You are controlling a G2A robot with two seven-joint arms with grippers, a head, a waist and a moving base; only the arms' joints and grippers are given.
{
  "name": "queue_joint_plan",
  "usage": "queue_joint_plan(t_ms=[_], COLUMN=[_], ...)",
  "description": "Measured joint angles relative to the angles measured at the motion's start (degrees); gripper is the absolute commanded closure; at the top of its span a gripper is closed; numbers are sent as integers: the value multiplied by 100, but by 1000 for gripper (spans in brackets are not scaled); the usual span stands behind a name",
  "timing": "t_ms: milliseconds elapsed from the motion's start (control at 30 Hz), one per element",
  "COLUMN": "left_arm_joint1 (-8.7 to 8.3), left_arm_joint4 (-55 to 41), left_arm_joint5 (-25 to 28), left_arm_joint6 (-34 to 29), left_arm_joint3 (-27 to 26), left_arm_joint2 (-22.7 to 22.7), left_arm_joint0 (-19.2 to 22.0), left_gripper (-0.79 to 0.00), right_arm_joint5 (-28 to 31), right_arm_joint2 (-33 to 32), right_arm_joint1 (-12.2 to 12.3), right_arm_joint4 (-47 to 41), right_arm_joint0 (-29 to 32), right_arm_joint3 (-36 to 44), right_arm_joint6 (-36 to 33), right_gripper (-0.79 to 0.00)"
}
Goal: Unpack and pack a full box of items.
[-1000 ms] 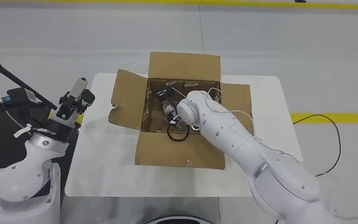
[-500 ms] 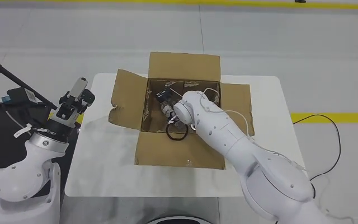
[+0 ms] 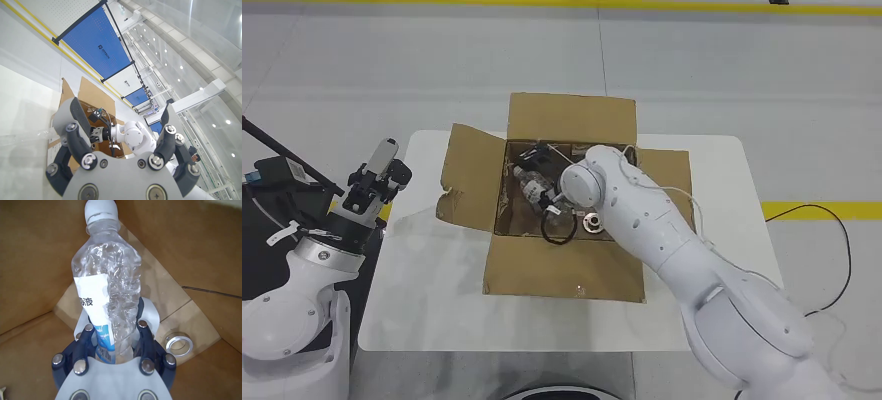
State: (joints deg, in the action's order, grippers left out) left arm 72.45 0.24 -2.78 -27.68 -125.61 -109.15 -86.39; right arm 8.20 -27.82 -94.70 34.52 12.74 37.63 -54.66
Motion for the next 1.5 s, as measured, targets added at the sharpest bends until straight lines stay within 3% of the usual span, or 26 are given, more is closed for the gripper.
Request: queue_joint_plan(t_ms=[233, 467, 667, 1233, 1500], left_arm_joint1=[0, 0, 0, 0, 0], left_arm_joint4=[0, 0, 0, 0, 0], left_arm_joint5=[0, 0, 0, 0, 0], left_arm_joint6=[0, 0, 0, 0, 0], left_arm_joint3=[0, 0, 0, 0, 0], left_arm_joint2=[0, 0, 0, 0, 0], left_arm_joint0=[0, 0, 0, 0, 0], left_gripper=[-785, -785, -785, -785, -785], right_arm_joint5=[-184, -519, -485, -465, -877], right_arm_joint2=[-754, -1971, -2776, -2887, -4281], right_arm_joint1=[610, 1333, 1630, 1661, 1921], right_arm_joint4=[312, 1173, 1616, 1673, 2323], right_arm_joint0=[572, 1918, 2896, 3045, 3568], right_arm_joint3=[1543, 4144, 5716, 5843, 6754], right_arm_joint6=[-453, -1005, -1001, -850, -850], right_gripper=[0, 0, 0, 0, 0])
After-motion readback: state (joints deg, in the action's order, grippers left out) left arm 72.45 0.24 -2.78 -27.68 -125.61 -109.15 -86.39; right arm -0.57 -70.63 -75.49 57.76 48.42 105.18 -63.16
